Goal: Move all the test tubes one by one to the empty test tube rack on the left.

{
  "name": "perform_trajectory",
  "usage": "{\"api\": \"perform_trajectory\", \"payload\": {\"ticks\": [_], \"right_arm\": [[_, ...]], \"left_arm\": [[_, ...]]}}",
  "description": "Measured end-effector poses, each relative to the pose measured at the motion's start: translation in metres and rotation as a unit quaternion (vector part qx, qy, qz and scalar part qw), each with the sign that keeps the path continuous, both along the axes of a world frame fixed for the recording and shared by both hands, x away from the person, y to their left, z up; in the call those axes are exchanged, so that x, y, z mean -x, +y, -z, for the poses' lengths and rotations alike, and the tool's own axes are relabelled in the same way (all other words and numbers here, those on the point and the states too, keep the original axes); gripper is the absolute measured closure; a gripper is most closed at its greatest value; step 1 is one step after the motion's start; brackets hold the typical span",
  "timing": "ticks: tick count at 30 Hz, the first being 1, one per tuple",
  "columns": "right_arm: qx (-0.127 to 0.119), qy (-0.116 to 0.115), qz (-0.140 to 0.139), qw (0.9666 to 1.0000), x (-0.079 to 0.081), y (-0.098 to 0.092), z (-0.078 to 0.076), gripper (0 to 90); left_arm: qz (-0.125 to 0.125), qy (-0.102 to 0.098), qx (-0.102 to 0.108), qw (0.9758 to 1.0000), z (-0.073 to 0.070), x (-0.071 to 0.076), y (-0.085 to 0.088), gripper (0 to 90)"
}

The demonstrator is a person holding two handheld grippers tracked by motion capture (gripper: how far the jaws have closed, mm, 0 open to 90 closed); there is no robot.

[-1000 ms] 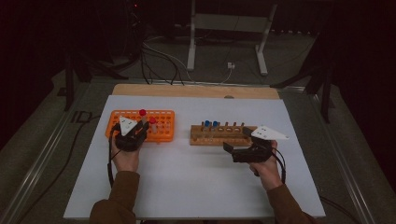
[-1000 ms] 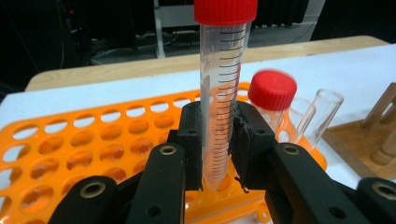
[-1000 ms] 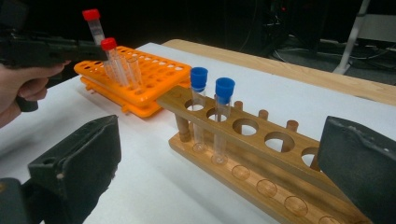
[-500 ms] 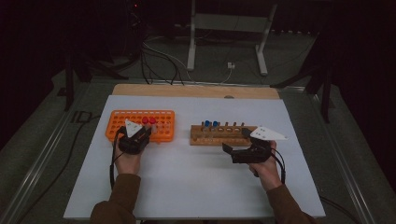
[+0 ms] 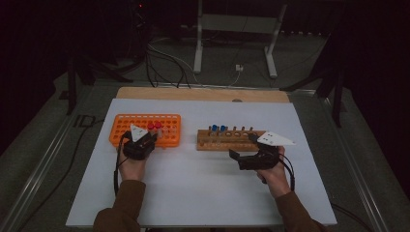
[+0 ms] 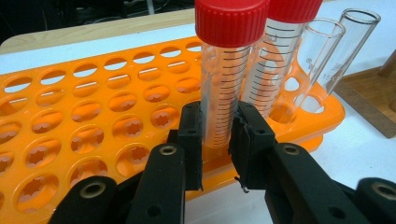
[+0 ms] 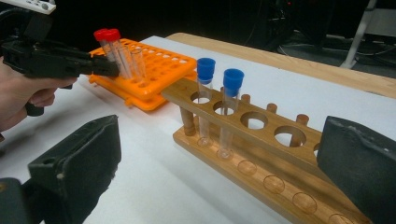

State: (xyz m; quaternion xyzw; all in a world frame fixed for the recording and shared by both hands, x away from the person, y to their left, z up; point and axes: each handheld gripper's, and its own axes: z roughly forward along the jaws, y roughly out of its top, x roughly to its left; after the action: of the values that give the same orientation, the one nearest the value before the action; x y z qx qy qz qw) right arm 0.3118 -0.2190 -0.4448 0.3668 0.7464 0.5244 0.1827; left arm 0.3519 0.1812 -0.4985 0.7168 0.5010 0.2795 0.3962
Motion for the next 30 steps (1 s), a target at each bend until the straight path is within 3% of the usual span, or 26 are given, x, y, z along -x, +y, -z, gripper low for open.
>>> {"api": "perform_trajectory", "payload": {"ticks": [9, 13, 20, 30], "right_arm": [[-0.003, 0.0, 0.001, 1.0, 0.0, -0.002, -0.001, 0.0], [-0.002, -0.001, 0.001, 1.0, 0.0, -0.002, -0.001, 0.0], [-0.004, -0.004, 0.002, 1.0, -0.002, -0.001, -0.004, 0.0], [-0.002, -0.003, 0.004, 1.0, -0.012, 0.006, -0.009, 0.0]], "left_arm": [[-0.003, -0.006, 0.016, 0.9998, -0.002, 0.006, 0.004, 65.6], [-0.006, -0.013, 0.038, 0.9992, -0.006, 0.012, 0.009, 58.7], [0.004, -0.027, 0.083, 0.9962, -0.015, 0.025, 0.013, 39.8], [0.034, -0.041, 0.115, 0.992, -0.03, 0.046, 0.001, 16.2]]}}
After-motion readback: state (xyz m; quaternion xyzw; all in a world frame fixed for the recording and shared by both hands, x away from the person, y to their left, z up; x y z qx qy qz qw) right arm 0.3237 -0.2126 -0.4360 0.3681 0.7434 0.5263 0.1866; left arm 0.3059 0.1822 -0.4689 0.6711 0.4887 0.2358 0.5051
